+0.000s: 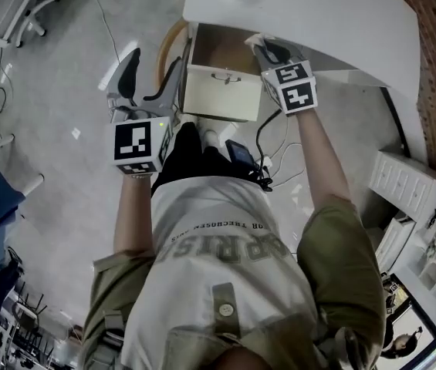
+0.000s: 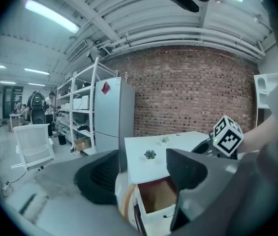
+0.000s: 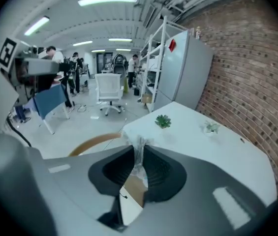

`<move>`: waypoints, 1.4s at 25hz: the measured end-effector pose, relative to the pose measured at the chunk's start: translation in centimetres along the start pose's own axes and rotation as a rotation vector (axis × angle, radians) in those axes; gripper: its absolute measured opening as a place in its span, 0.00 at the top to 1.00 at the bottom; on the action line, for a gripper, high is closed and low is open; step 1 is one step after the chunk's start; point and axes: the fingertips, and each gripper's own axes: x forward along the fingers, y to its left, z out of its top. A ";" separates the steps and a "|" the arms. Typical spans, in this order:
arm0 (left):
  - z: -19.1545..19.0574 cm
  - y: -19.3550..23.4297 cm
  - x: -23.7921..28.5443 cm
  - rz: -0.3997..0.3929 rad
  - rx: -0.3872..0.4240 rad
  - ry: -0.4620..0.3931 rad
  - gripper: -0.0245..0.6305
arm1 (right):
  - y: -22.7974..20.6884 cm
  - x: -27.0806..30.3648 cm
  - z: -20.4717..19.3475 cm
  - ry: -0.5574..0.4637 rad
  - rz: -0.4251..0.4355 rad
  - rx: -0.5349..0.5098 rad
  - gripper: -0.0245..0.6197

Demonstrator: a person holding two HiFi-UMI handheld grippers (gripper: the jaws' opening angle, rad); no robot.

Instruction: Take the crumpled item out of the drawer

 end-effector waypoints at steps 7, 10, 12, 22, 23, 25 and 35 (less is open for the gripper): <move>3.6 -1.6 -0.5 -0.031 0.028 -0.071 0.48 | -0.9 -8.8 3.7 -0.240 -0.149 0.191 0.87; 4.9 -2.7 -0.4 -0.049 0.043 -0.098 0.48 | -1.3 -11.8 4.3 -0.335 -0.195 0.310 0.87; 5.8 -3.2 -0.5 -0.058 0.057 -0.112 0.50 | -1.3 -13.4 4.5 -0.389 -0.224 0.371 0.87; 8.2 -5.5 -1.3 -0.062 0.134 -0.175 0.70 | -1.1 -19.2 5.8 -0.565 -0.356 0.353 0.87; 8.2 -5.6 -1.4 -0.059 0.141 -0.180 0.72 | -1.1 -19.6 5.9 -0.576 -0.371 0.339 0.87; 8.3 -5.8 -1.6 -0.054 0.151 -0.186 0.75 | -0.9 -20.4 6.2 -0.594 -0.395 0.313 0.87; 9.3 -6.8 -2.2 -0.046 0.167 -0.223 0.95 | -0.6 -23.2 7.3 -0.665 -0.447 0.283 0.87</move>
